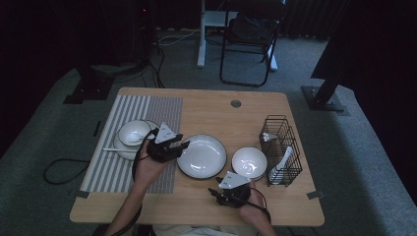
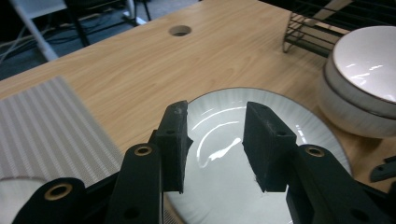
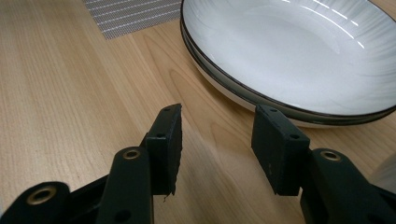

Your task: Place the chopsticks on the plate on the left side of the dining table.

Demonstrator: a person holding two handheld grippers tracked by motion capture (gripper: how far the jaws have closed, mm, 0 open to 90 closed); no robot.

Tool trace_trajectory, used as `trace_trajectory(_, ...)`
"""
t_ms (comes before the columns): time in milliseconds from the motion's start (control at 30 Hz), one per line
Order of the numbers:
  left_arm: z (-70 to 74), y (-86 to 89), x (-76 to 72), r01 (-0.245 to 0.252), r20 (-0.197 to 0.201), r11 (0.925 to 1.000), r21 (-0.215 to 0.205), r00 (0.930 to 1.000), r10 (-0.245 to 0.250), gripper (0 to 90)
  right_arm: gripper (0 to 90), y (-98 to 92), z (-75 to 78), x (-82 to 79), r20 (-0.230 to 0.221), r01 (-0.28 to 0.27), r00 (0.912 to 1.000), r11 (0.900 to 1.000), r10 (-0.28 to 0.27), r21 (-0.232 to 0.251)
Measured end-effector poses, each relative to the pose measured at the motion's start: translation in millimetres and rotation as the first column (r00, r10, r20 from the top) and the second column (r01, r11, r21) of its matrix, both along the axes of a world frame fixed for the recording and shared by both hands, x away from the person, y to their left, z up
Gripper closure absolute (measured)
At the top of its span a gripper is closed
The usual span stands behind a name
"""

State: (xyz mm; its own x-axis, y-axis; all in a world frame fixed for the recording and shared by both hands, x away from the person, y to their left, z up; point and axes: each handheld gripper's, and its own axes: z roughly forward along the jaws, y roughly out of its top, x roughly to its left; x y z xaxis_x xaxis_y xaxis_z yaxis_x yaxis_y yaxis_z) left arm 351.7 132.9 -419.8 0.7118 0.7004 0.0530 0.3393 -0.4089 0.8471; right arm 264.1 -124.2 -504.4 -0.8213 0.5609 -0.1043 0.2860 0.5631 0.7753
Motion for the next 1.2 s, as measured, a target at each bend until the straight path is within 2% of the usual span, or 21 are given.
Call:
trace_trajectory(200, 6.7, -14.2, 3.9, 0.048, 0.006, 0.9989, -0.001, 0.9988, -0.048, 61.5, 52.5, -2.8, -3.8, 0.0, -0.005, 0.014, 0.9999, 1.000, -0.014, 0.006)
trace_trajectory(400, 12.8, -24.6, 7.7, 0.072, 0.018, 0.9974, 0.011, 0.9972, -0.072, 61.5, 52.6, -2.1, -6.4, 0.5, -0.009, 0.013, 0.9999, 1.000, -0.013, 0.005)
trace_trajectory(700, 18.1, -38.6, 10.4, 0.107, 0.021, 0.9943, 0.002, 0.9941, -0.107, 61.5, 52.6, -2.1, -9.6, 2.2, -0.018, 0.024, 0.9995, 1.000, -0.024, 0.013)
trace_trajectory(1033, 28.9, -62.5, 13.7, 0.170, 0.031, 0.9853, 0.008, 0.9848, -0.171, 61.2, 52.5, -2.3, -11.3, 4.0, -0.023, 0.030, 0.9993, 0.999, -0.030, 0.015)
trace_trajectory(1200, 32.1, -70.3, 15.2, 0.187, 0.034, 0.9823, 0.008, 0.9817, -0.187, 61.1, 52.5, -3.0, -11.7, 4.8, -0.022, 0.034, 0.9992, 0.999, -0.033, 0.016)
